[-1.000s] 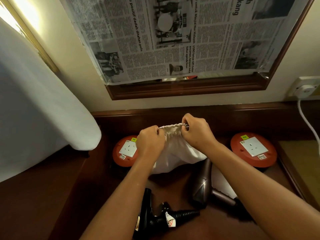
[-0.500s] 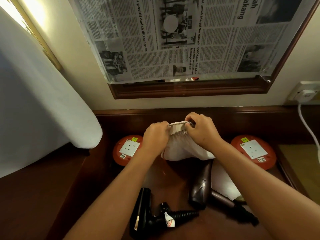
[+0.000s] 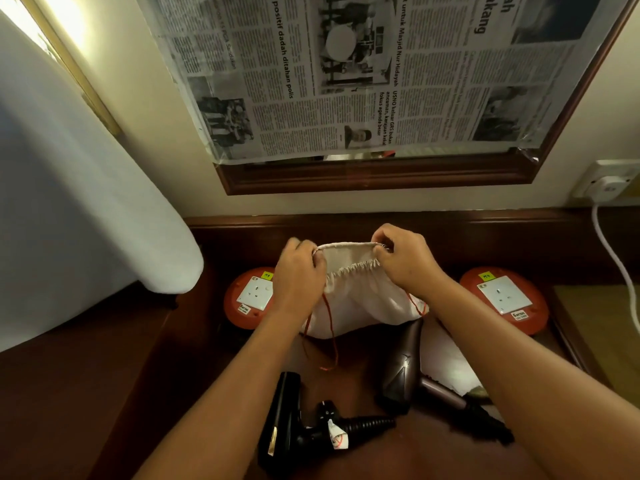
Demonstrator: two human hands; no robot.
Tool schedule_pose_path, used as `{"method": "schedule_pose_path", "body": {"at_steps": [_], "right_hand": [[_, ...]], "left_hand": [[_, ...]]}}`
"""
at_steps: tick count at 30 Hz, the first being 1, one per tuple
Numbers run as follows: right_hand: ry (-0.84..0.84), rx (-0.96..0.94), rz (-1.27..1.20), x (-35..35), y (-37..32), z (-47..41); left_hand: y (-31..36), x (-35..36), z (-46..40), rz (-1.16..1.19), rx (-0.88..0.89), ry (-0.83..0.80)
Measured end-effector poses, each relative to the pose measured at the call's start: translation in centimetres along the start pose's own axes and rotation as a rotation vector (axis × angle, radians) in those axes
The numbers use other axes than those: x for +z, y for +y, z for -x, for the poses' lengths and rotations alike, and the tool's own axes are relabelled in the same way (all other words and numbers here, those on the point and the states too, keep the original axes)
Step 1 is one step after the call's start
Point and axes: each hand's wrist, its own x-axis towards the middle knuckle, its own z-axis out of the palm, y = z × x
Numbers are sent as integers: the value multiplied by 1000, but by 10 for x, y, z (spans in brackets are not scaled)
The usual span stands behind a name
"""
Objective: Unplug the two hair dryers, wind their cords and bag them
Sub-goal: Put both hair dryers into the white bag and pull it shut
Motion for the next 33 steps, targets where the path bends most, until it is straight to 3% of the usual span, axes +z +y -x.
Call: {"method": "schedule_pose_path", "body": {"at_steps": [2, 5, 10, 14, 16, 18, 22, 28, 33], "right_hand": [[-45, -29, -75, -3, -2, -2], [-50, -68, -96, -2, -4, -3], [-54, -81, 91, -2, 6, 0], [11, -71, 92, -7, 10, 1], [44, -80, 78, -9, 9, 0], [32, -109, 111, -8, 6, 1], [-13, -190, 195, -1, 6, 5], [-64, -221, 234, -8, 6, 4], [15, -166, 209, -13, 4, 2]], "left_hand": [[3, -1, -5, -96, 157, -53], [15, 0, -13, -152, 176, -204], [6, -5, -17, -43, 127, -129], [5, -6, -17, -44, 86, -453], [0, -4, -20, -183, 111, -506], [-3, -5, -20, -188, 91, -431], [2, -7, -17, 34, -110, -248], [9, 3, -15, 321, -401, -113], [7, 7, -17, 503, -530, -28]]}}
